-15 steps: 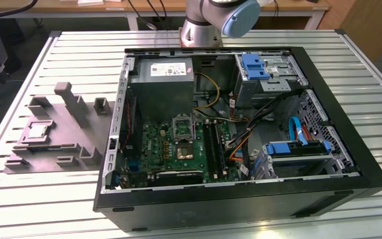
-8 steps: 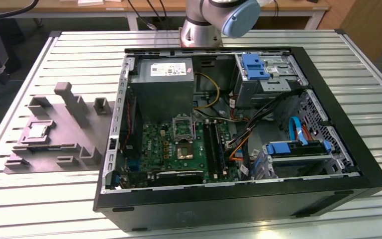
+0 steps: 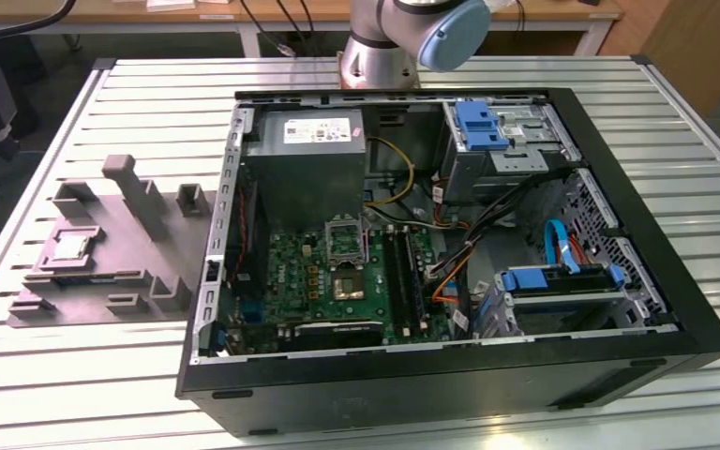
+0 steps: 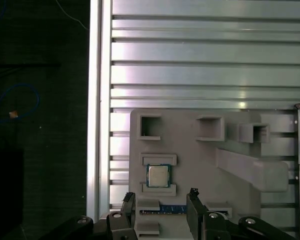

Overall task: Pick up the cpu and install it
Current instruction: 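Pick up the cpu and move it towards the insertion slot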

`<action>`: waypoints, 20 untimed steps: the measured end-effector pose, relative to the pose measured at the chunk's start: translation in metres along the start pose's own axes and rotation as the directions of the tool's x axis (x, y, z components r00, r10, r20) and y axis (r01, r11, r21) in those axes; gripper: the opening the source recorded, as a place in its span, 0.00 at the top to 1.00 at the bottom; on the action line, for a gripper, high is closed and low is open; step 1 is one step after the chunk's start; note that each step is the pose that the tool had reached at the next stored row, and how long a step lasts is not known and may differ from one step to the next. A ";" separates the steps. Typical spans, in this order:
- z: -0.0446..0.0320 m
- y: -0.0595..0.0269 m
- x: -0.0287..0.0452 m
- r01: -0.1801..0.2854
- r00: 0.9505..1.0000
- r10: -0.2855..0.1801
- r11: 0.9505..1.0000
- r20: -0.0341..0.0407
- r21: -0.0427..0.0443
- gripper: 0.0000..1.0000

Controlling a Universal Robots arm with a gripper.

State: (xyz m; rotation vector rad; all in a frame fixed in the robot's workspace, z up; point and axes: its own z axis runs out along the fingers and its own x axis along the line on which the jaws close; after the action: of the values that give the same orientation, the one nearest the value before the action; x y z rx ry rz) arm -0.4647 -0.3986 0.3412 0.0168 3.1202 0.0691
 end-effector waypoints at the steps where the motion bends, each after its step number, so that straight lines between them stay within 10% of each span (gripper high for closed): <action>1: 0.0002 0.0000 0.0000 0.000 1.000 0.000 1.000 0.000 0.000 0.47; 20: 0.0064 -0.0003 0.0001 0.000 1.000 0.000 1.000 0.000 0.000 0.47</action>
State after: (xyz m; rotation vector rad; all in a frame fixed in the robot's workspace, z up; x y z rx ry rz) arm -0.4647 -0.3986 0.3347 0.0168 3.1202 0.0691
